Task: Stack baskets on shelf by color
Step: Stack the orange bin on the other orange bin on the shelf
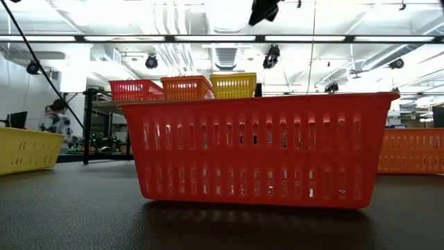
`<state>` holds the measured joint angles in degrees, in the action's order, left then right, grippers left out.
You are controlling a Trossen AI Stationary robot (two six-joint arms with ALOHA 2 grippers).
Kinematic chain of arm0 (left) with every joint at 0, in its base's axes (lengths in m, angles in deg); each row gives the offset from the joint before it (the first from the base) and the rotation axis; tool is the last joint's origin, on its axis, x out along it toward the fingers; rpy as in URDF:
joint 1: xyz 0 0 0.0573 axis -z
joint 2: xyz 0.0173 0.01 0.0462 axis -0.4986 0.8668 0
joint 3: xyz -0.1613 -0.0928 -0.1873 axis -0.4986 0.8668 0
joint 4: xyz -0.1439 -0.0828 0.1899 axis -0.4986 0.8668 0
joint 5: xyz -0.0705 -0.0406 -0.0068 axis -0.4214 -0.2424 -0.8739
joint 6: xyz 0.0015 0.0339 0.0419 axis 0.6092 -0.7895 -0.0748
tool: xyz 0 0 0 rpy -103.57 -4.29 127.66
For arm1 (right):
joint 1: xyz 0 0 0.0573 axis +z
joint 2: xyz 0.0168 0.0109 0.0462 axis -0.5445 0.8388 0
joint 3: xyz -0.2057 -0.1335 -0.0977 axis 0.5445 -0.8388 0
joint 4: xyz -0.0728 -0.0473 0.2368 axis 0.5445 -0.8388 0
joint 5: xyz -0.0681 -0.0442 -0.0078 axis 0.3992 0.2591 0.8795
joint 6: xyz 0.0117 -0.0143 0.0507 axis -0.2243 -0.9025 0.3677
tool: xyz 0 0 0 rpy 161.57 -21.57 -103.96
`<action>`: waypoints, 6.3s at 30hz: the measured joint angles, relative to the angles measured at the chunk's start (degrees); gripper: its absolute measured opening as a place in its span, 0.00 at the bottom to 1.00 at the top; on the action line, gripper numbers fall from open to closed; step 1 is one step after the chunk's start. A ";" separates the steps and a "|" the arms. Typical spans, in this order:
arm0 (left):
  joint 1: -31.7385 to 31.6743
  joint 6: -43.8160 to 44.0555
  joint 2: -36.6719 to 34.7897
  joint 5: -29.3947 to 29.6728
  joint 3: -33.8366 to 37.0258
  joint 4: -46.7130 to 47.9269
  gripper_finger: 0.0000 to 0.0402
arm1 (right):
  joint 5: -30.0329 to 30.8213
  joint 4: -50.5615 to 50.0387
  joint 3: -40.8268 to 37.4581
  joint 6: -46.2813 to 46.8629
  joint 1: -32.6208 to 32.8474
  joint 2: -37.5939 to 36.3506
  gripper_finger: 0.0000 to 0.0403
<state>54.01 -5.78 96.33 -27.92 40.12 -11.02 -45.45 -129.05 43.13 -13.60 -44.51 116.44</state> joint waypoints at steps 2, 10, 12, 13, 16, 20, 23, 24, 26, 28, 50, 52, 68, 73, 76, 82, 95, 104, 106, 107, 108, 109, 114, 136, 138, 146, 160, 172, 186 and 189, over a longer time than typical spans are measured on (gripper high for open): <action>0.00 0.02 0.14 -0.02 0.00 0.02 0.02 | 0.02 3.85 -5.65 0.39 1.46 -3.53 0.09; 0.00 0.52 0.82 -0.48 -0.02 -0.16 0.02 | 3.05 22.38 -29.76 3.10 6.49 -16.74 0.03; 0.00 0.52 1.08 -0.49 -0.02 -0.43 0.02 | 3.57 26.64 -35.04 2.92 6.78 -19.46 0.02; 0.00 0.52 1.20 -0.50 -0.02 -0.68 0.02 | 3.86 29.12 -37.54 2.48 6.78 -20.77 0.02; 0.00 0.57 1.68 -0.58 -0.04 -1.64 0.02 | 4.63 37.77 -44.25 -0.29 6.76 -24.79 0.02; 0.00 0.57 2.23 -0.63 -0.04 -1.72 0.02 | 4.57 52.47 -53.57 -6.45 6.76 -30.23 0.02; 0.00 0.59 2.58 -0.66 -0.07 -1.84 0.02 | 4.56 64.30 -60.84 -9.80 6.75 -33.66 0.02; 0.00 0.84 2.73 -0.66 -0.07 -1.88 0.02 | 4.56 68.05 -62.98 -10.65 6.60 -34.61 0.02; 0.00 2.76 3.05 -0.66 -0.07 -1.70 0.02 | 4.56 74.10 -66.35 -11.69 5.97 -36.29 0.02; 0.00 5.39 3.43 -0.67 0.01 -1.56 0.02 | 4.68 77.35 -68.51 -12.09 5.36 -37.52 0.02; 0.02 14.14 10.65 -0.52 -1.20 -1.53 0.02 | 5.56 51.14 -61.23 1.76 5.10 -39.98 0.02; 0.02 14.64 11.32 -0.48 -1.20 -1.55 0.02 | 5.57 49.75 -63.05 3.11 7.13 -39.94 0.02; -8.17 73.41 9.77 7.78 -1.09 44.44 0.00 | 6.09 52.96 -72.03 6.01 15.65 -39.53 0.02; -10.12 88.53 9.86 7.50 -1.09 56.80 0.00 | 6.19 54.72 -72.71 5.56 15.64 -39.52 0.02; -11.61 89.12 9.53 7.50 -1.09 57.31 0.00 | 6.19 54.91 -72.82 4.98 15.64 -39.52 0.02; -13.40 88.63 9.36 7.34 -1.31 57.05 0.00 | 6.18 54.93 -72.87 5.01 15.64 -39.48 0.02; -13.20 57.01 9.58 -17.40 -1.75 32.85 0.00 | 5.93 55.32 -72.99 11.28 15.64 -39.44 0.03; -13.14 43.74 9.17 -33.77 -1.84 19.08 0.00 | 5.55 48.79 -73.01 21.17 18.56 -39.32 0.23; -13.14 43.56 9.17 -33.77 -1.84 19.04 0.00 | 5.57 47.58 -73.01 23.66 19.99 -39.32 0.29; -13.14 43.54 9.17 -33.73 -1.82 19.02 0.00 | 5.55 46.63 -73.01 24.66 20.76 -39.32 0.31; -13.14 43.50 9.17 -33.53 -1.76 19.03 0.00 | 5.51 45.34 -73.01 25.65 21.52 -39.32 0.33; -13.14 43.46 9.17 -33.22 -1.73 19.04 0.00 | 5.53 43.97 -73.01 26.35 22.22 -39.32 0.35; -13.14 40.23 9.15 -33.11 -1.73 18.95 0.00 | 5.55 41.82 -73.01 33.35 25.04 -37.91 0.39; -13.16 36.14 9.02 -32.83 -1.33 16.05 0.00 | -0.29 23.32 -68.25 45.52 32.26 -19.88 0.39; -13.16 35.65 9.02 -32.84 -1.38 16.28 0.00 | 0.46 23.10 -68.80 45.49 32.31 -18.51 0.37; -13.16 31.38 8.54 -32.83 -1.42 16.38 0.00 | 3.21 23.59 -69.08 43.39 32.27 -13.77 0.20; -13.16 21.07 2.34 -20.31 -1.25 16.83 0.00 | 5.24 20.33 -61.90 43.00 32.27 -14.40 0.02; -13.16 21.25 -2.29 -15.06 0.68 19.96 0.00 | 18.81 5.43 -39.30 38.78 32.27 -14.34 0.02; -13.16 21.40 -2.59 -15.02 0.74 21.57 0.00 | 36.53 19.17 -25.04 15.32 22.93 -13.66 0.02; -13.16 20.99 -2.98 -15.02 0.74 21.62 0.00 | 33.15 27.49 -25.17 9.20 18.67 -13.09 0.02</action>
<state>40.85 15.21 93.35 -42.93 40.86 10.59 -12.30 -101.56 17.96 -4.41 -25.84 103.35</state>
